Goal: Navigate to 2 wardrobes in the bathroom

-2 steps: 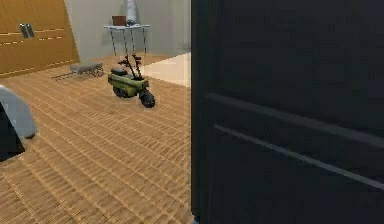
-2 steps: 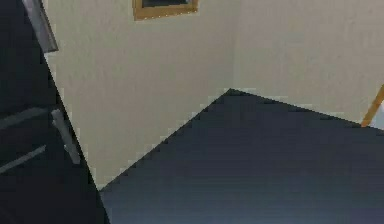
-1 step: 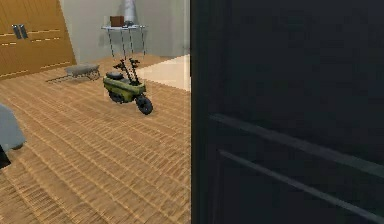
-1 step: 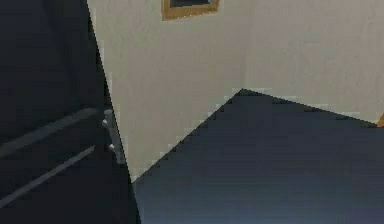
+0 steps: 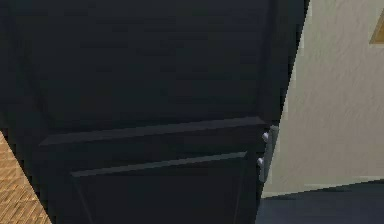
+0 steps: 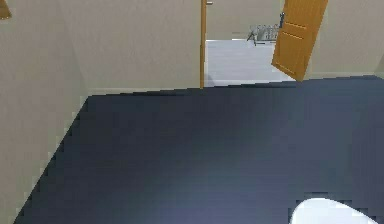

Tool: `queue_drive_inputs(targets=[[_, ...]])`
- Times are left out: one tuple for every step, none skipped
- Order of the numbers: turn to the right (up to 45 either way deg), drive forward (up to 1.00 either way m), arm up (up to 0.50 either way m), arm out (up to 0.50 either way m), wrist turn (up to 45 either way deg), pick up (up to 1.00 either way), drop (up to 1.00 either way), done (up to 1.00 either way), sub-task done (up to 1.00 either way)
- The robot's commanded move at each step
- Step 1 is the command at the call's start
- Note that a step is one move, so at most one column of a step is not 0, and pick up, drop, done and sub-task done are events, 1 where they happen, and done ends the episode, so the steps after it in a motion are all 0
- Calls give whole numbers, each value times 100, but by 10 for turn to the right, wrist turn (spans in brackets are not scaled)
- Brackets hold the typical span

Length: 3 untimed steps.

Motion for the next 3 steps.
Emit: queue_drive_inputs(targets=[[0,5,0,0,0,0,0,0,0],[-420,0,0,0,0,0,0,0,0],[0,25,0,0,0,0,0,0,0]])
